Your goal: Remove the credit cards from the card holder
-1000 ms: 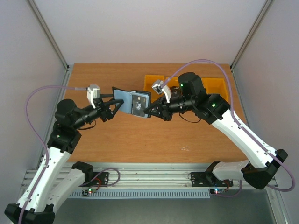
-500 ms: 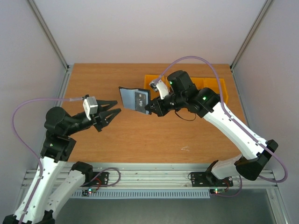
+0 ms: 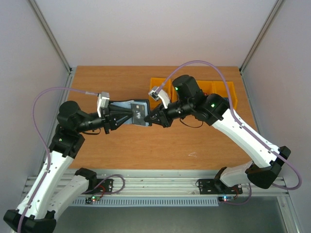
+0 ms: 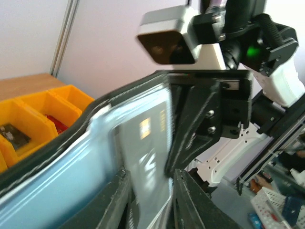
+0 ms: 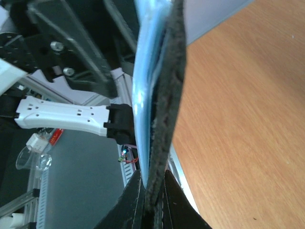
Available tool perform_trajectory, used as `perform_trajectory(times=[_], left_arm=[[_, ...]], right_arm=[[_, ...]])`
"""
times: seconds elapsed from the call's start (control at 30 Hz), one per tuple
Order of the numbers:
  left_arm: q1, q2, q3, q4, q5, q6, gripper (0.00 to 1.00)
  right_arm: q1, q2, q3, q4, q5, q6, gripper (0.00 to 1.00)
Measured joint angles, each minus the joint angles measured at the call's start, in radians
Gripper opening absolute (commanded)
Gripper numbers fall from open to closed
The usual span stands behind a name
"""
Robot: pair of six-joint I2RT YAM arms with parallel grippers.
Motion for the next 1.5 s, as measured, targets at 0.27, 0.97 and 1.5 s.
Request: perform_trajectory(times=[0.27,0.97,1.5], left_arm=[[0.001,0.01,0.0,0.003,0.013,-0.063,0.24],[0.0,0.042,-0.071,0.254,0.072,-0.213,0.07],[-0.023,0.081,-0.075,0.382,0.11,-0.305,0.0]], right_arm=[[0.0,-0.028,0.0,0.009,-0.03,-0.013,0.01],[-0.001,-0.043,-0.032,0.058,-0.053,-0.044,0.01],[-0.032,0.051,0.027,0.058,-0.15,-0.074,0.01]])
